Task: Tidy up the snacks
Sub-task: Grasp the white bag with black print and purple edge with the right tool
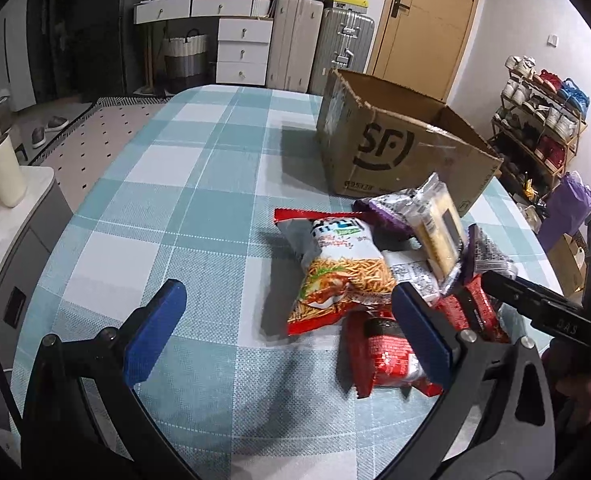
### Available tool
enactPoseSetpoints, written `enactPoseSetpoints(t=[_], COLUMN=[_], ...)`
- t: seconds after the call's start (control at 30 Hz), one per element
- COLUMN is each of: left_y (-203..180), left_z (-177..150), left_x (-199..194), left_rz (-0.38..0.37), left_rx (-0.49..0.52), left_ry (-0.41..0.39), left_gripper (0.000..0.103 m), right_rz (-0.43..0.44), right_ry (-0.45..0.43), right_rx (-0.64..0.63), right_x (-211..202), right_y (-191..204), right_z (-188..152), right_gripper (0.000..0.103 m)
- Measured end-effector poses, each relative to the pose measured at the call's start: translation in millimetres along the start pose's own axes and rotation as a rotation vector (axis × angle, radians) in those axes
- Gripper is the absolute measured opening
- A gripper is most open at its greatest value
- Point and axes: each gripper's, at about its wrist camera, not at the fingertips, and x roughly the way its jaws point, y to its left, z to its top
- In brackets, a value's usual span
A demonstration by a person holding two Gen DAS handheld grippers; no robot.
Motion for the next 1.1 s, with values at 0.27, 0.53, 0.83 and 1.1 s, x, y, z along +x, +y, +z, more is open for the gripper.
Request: enactPoseSetpoints(t=[0.27,0.53,0.83,1.1], left_y=[0,1,1,-5], left_z=[3,3,2,6], left_x=[10,5,-4,-2], left_rz=[0.001,0.016,0.021,0.010], left_rx=[-0.004,-0.007,-0.003,0.005], left_ry=[0.013,0.013,0.013,0.032], left_gripper=[0.102,0.102,0.102,0.102], right_rz=[0.109,0.102,0.128,0.132], right_ry=[-0.024,-0.049,-0.108,-0.135], right_rx=[0.050,0.014,0.082,0.080], right_x=[0,-8,-32,-48], right_y=[-10,0,-13,-13], right_z=[-1,-3,-4,-8], right_gripper=[0.054,0.044,0.045,0.045])
